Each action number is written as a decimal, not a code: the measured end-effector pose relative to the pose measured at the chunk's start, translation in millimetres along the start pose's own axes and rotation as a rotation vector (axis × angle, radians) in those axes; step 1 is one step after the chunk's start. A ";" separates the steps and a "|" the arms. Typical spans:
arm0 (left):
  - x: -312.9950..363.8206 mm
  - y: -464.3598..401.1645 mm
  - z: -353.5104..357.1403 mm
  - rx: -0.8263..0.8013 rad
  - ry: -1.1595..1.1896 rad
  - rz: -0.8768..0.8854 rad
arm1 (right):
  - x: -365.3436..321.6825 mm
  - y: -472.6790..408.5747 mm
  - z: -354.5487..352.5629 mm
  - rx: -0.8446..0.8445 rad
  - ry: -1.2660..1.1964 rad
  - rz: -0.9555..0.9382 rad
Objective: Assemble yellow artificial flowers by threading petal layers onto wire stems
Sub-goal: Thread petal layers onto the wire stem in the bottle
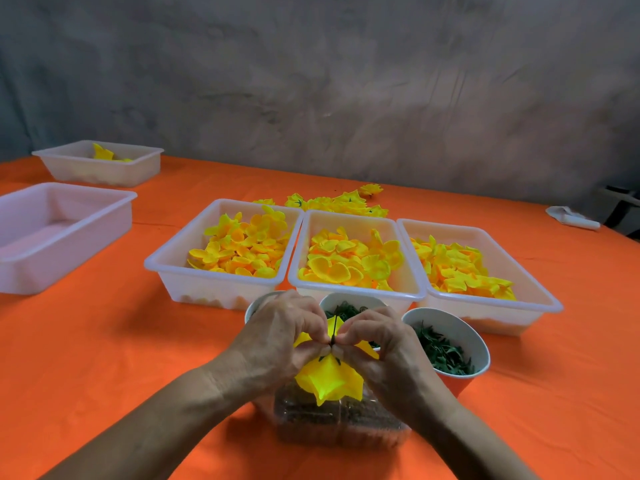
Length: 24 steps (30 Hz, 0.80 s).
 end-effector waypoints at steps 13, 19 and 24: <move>5.0 12.0 -7.1 0.072 0.181 -0.141 | -1.2 0.5 2.1 -0.023 -0.213 0.073; 11.3 10.4 1.2 0.158 0.049 -0.089 | 5.5 -1.0 -1.0 -0.015 -0.213 0.063; 4.4 9.9 5.6 0.179 0.114 -0.037 | 8.9 1.5 4.2 0.051 -0.167 -0.029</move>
Point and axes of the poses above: each hand's wrist, its own y-axis away from the middle knuckle, its own z-axis out of the palm, x = y × z, the point moved 1 cm from there along -y, towards the middle knuckle, and after that the axes turned 15 degrees about -x, right-handed, at the moved point
